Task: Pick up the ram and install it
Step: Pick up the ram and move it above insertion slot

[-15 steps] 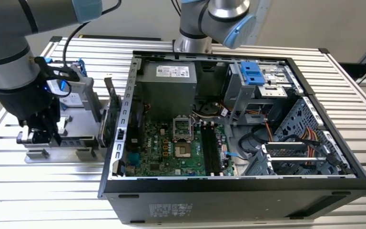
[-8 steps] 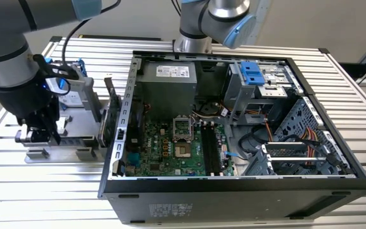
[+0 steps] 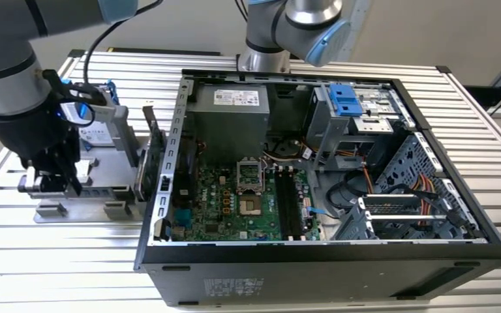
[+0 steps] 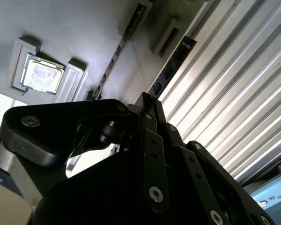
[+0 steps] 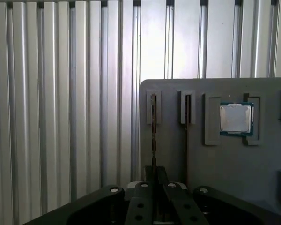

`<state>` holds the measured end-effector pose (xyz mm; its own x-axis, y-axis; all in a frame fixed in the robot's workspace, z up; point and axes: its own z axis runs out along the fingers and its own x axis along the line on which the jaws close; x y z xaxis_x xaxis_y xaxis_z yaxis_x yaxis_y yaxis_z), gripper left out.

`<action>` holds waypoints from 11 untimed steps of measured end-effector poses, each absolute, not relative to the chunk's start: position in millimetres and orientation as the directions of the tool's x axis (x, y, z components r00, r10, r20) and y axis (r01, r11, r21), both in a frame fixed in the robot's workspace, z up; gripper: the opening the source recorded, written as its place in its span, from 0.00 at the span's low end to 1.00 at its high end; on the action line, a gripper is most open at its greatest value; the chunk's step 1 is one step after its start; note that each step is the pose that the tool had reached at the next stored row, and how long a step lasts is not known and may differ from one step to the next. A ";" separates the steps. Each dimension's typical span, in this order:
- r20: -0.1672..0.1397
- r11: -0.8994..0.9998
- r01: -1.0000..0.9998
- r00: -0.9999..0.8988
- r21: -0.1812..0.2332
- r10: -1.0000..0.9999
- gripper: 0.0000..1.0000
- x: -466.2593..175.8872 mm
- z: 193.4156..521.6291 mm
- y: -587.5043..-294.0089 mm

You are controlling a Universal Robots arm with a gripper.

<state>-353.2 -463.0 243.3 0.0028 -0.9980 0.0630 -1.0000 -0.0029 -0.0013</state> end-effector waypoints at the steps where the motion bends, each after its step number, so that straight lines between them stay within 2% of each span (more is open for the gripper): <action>1: 0.063 -0.003 -1.000 0.003 -0.001 -0.998 0.00 -353.2 243.9 -463.0; 11: 0.063 -0.003 -1.000 0.003 -0.001 -0.998 0.00 -353.5 249.9 -463.0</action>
